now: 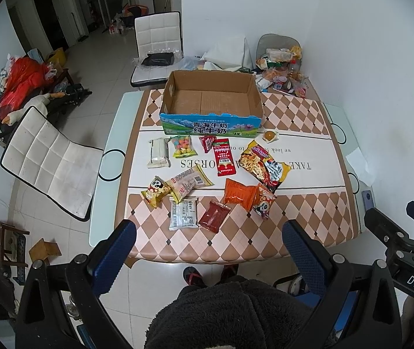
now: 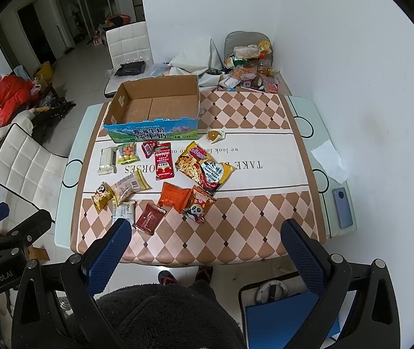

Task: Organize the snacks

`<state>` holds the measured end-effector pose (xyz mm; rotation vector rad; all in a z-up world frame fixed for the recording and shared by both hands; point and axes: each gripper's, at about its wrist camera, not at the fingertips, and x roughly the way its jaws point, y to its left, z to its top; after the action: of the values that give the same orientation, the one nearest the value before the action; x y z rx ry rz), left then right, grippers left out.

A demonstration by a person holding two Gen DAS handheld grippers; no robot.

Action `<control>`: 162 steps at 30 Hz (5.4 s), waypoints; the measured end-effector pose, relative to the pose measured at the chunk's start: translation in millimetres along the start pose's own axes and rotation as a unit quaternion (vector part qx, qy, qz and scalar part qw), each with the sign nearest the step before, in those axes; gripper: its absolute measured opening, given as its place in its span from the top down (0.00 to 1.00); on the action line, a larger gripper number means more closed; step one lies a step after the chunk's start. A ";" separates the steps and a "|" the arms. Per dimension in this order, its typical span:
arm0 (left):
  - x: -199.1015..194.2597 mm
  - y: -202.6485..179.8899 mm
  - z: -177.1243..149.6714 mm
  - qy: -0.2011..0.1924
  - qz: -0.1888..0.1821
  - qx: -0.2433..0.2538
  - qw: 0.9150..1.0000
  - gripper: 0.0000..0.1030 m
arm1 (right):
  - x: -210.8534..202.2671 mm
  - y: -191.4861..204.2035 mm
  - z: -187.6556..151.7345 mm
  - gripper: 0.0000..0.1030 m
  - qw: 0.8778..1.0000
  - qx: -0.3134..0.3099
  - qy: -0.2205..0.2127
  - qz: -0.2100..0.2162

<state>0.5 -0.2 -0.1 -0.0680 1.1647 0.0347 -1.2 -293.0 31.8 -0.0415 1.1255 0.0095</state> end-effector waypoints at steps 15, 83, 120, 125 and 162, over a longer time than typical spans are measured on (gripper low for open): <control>-0.7 0.4 0.0 -0.002 -0.001 -0.002 1.000 0.00 | -0.8 5.6 7.2 0.00 1.000 -0.001 0.002 0.000; 350.1 2.7 -9.3 0.235 0.043 0.026 0.971 0.09 | 436.2 -25.5 -13.9 0.03 0.933 0.123 0.325 0.097; 473.7 13.0 -22.2 0.301 0.022 -0.151 0.941 0.41 | 544.5 38.2 81.1 0.09 0.914 -0.099 0.389 0.054; 487.0 -2.2 -22.0 0.305 0.037 -0.083 0.948 0.37 | 534.4 23.9 79.2 0.06 0.918 -0.105 0.377 0.070; 279.4 42.6 241.5 0.071 -0.061 -0.065 0.993 0.48 | 326.4 109.5 211.9 0.15 0.956 -0.003 0.220 0.194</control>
<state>329.5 57.4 -163.4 -0.2602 1.2979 -0.0035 327.4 -179.9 -174.8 0.1815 1.5656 0.3710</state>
